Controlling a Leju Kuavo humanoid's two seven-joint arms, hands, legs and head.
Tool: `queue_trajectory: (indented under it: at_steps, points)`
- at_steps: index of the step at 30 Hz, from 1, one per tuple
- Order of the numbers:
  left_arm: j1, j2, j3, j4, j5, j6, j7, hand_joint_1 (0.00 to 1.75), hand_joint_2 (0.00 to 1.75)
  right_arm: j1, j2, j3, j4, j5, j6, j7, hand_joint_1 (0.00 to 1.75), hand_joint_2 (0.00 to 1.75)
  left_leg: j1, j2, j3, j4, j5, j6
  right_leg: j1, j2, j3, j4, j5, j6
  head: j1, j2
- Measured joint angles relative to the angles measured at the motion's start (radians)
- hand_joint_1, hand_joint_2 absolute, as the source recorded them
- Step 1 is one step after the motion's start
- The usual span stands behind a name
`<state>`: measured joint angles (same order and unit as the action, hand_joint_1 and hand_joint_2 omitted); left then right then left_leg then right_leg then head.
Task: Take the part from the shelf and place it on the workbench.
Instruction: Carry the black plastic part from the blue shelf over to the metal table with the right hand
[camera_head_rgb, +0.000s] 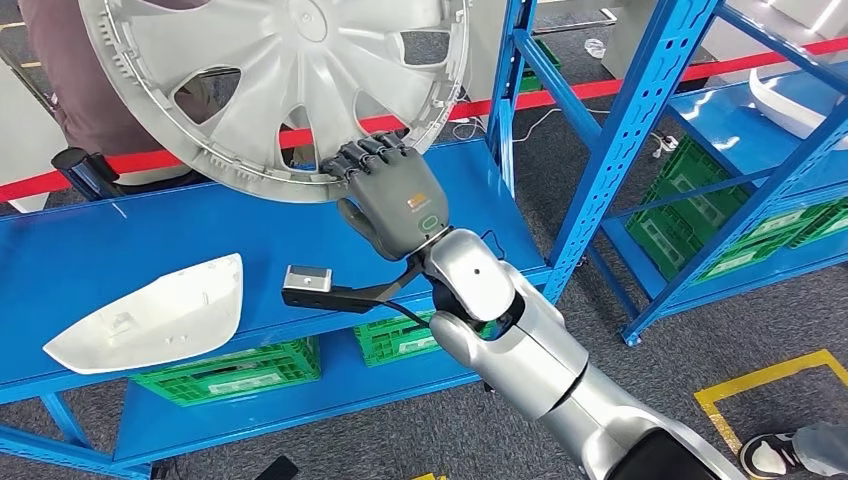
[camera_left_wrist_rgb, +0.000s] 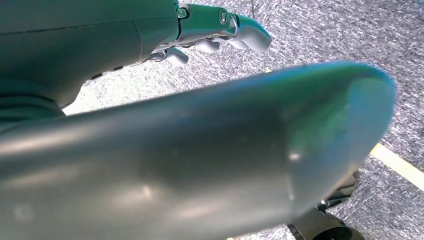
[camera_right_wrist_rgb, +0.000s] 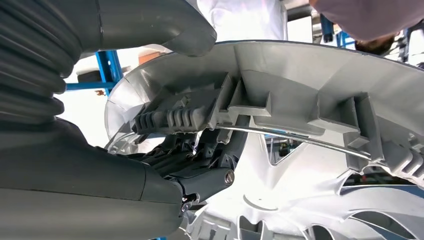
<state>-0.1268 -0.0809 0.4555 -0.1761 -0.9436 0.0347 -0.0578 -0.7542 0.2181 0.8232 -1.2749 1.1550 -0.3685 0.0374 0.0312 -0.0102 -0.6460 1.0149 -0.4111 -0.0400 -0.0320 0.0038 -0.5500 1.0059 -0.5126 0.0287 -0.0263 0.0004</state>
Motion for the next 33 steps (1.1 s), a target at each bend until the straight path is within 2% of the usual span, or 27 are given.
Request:
queue_trajectory:
  at_steps: [4,13,33]
  points:
    - [0.002,0.000,0.005,0.000,0.001,0.003,-0.002,0.00,1.75,-0.001,0.000,0.008,-0.009,0.001,-0.007,-0.001,1.75,1.75,0.000,0.000,0.000,0.000,0.000,0.000,0.000,0.000,0.000,0.000,0.000,0.000,0.000,0.000]
    - [0.004,0.000,0.016,0.000,-0.002,0.006,-0.006,0.00,1.75,0.000,-0.001,0.033,-0.015,0.042,-0.049,0.001,1.75,1.75,0.000,0.000,0.000,0.000,0.000,0.000,0.000,0.000,0.000,0.000,0.000,0.000,0.000,0.000]
    - [0.010,0.000,0.059,0.001,0.029,-0.008,-0.006,0.00,1.75,0.003,-0.007,0.052,-0.024,0.042,-0.050,0.001,1.75,1.75,0.000,0.000,0.000,0.000,0.000,0.000,0.000,0.000,0.000,0.000,0.000,0.000,0.000,0.000]
